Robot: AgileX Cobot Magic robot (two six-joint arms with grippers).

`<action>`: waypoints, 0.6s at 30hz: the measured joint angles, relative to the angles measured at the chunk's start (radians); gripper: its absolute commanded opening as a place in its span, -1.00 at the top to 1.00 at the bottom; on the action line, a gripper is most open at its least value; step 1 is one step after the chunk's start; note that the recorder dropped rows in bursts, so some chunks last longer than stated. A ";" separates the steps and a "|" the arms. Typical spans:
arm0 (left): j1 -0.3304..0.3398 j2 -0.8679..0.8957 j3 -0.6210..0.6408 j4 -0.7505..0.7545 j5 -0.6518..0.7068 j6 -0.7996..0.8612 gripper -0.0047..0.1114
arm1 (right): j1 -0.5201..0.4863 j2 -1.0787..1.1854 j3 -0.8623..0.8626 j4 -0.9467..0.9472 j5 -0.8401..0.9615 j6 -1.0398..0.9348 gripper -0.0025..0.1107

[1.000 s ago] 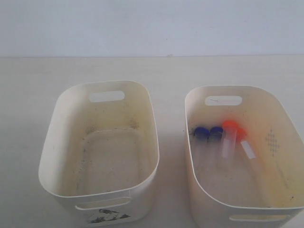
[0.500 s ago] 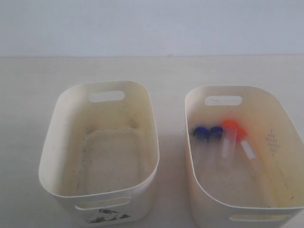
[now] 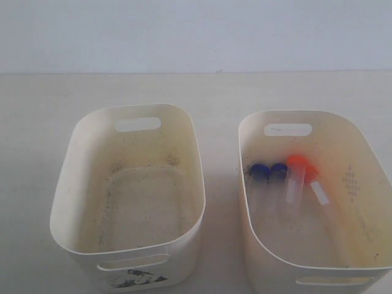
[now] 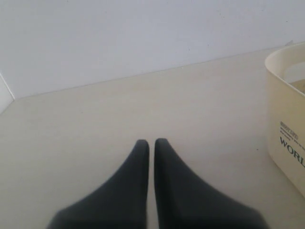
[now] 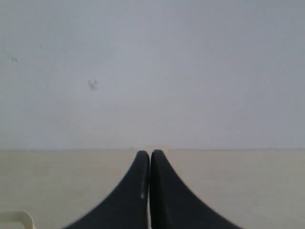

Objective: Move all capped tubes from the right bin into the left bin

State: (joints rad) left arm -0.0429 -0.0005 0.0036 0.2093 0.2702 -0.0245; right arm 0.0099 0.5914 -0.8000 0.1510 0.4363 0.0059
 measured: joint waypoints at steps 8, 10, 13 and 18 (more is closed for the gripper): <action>0.000 0.000 0.000 0.000 0.000 0.000 0.84 | 0.000 0.162 -0.144 0.205 0.120 -0.130 0.96; 0.000 0.000 0.000 0.000 0.000 0.000 0.84 | 0.000 0.231 -0.215 0.223 0.234 -0.134 0.96; 0.000 0.000 0.000 0.000 0.000 0.000 0.84 | 0.000 0.327 -0.343 0.229 0.387 -0.104 0.96; 0.000 0.000 0.000 0.000 0.000 0.000 0.84 | 0.000 0.464 -0.519 0.222 0.640 -0.025 0.96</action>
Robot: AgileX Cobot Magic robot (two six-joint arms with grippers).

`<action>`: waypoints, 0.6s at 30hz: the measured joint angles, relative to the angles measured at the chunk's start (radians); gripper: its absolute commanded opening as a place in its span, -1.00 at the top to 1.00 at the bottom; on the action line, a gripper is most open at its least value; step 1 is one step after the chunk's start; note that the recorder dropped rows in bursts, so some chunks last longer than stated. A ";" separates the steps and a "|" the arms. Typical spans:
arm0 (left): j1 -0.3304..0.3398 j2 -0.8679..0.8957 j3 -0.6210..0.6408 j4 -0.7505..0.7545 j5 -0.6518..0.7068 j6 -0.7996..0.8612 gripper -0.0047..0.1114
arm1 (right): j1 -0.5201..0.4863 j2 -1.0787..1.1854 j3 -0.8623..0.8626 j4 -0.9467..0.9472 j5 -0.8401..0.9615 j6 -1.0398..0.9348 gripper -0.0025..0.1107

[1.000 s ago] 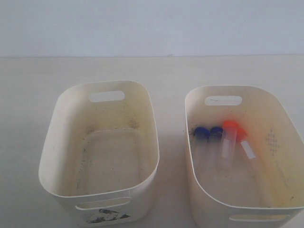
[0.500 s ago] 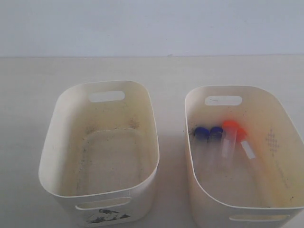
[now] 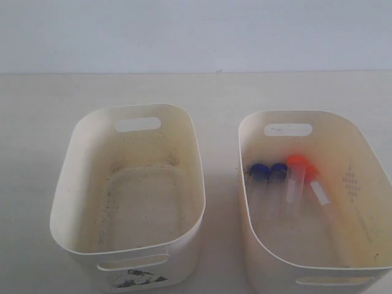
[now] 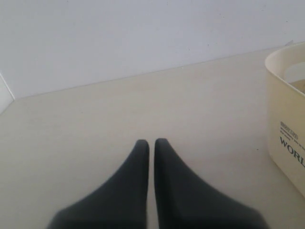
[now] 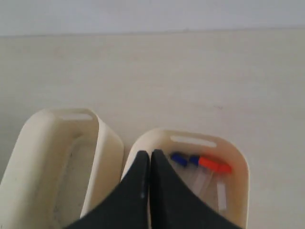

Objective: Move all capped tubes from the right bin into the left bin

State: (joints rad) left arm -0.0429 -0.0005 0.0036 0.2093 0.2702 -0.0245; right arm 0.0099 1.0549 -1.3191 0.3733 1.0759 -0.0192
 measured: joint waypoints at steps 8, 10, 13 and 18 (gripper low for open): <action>0.000 0.000 0.000 0.000 0.000 0.000 0.84 | 0.060 0.175 -0.086 -0.087 0.135 0.139 0.96; 0.000 0.000 0.000 0.000 0.000 0.000 0.84 | 0.133 0.208 -0.086 -0.137 0.139 0.181 0.96; 0.000 0.000 0.000 0.000 0.000 0.000 0.84 | 0.257 0.269 -0.086 -0.262 0.142 0.280 0.96; 0.000 0.000 0.000 0.000 0.000 0.000 0.84 | 0.421 0.364 -0.086 -0.365 0.144 0.373 0.96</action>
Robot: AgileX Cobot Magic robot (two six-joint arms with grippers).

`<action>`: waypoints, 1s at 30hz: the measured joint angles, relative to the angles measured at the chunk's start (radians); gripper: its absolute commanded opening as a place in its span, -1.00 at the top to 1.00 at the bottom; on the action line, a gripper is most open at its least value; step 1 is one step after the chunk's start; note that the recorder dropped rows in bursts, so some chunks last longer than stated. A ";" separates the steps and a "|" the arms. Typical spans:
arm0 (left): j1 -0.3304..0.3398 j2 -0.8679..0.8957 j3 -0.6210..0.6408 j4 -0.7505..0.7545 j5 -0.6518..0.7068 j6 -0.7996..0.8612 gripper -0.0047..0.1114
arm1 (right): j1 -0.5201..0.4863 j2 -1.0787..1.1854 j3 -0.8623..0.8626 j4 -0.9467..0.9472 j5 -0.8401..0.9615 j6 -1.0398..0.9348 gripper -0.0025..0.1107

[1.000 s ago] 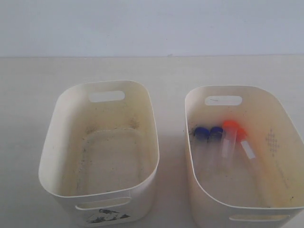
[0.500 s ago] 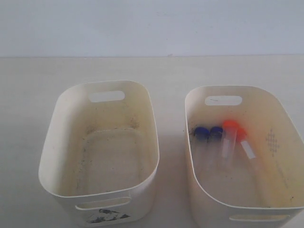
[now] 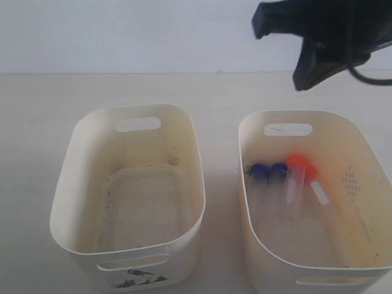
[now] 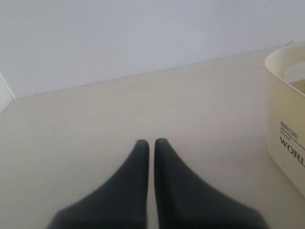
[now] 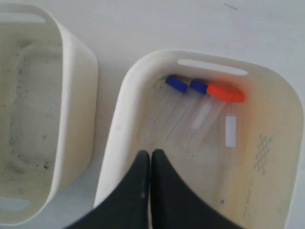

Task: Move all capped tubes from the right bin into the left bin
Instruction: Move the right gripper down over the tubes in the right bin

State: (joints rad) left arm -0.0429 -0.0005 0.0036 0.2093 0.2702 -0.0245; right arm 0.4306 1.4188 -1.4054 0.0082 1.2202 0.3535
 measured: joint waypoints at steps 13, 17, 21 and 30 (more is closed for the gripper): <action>0.000 0.000 0.000 0.000 0.000 0.000 0.84 | 0.006 0.131 0.016 -0.008 -0.003 -0.038 0.96; 0.000 0.000 0.000 0.000 0.000 0.000 0.84 | -0.059 0.131 0.096 -0.008 -0.003 -0.037 0.96; 0.000 0.000 0.000 0.000 0.000 0.000 0.84 | -0.085 0.131 0.201 0.003 -0.003 0.014 0.96; 0.000 0.000 0.000 0.000 0.000 0.000 0.84 | -0.093 0.131 0.331 0.072 -0.203 0.077 0.96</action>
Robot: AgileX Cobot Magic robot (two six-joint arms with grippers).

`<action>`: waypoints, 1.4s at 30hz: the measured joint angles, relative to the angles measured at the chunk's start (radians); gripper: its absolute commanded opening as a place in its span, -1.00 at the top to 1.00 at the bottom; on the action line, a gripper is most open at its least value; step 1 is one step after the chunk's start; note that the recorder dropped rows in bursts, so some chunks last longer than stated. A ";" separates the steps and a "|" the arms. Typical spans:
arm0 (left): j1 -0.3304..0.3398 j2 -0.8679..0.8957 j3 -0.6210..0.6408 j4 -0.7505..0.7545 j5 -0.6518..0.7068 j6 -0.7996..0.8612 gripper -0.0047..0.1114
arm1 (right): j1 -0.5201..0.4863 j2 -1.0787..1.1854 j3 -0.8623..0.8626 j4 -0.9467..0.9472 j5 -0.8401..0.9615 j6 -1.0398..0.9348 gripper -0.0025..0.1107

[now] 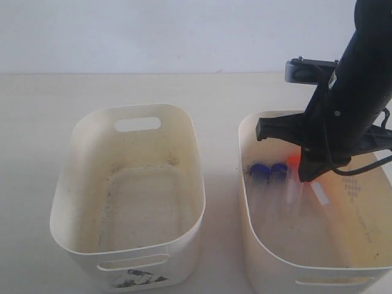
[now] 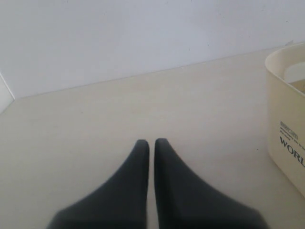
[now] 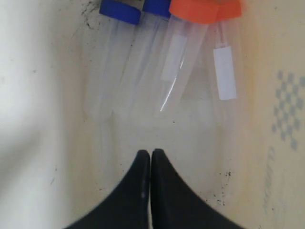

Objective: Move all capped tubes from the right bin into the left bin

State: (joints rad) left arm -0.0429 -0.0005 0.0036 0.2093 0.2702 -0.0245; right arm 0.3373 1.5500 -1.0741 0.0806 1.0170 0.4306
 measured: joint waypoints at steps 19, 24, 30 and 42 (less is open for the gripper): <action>0.000 0.000 0.000 0.000 0.000 0.000 0.84 | 0.000 0.089 0.049 0.012 -0.169 0.015 0.96; 0.000 0.000 0.000 0.000 0.000 0.000 0.84 | 0.000 0.137 0.049 -0.008 -0.173 0.015 0.96; 0.000 0.000 0.000 0.000 0.000 0.000 0.84 | 0.000 0.145 0.049 -0.029 -0.179 0.015 0.96; 0.000 0.000 0.000 0.000 0.000 0.000 0.84 | 0.000 0.221 0.049 -0.054 -0.208 0.015 0.81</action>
State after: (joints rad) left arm -0.0429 -0.0005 0.0036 0.2093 0.2702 -0.0245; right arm 0.3373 1.7711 -1.0253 0.0267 0.8087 0.4459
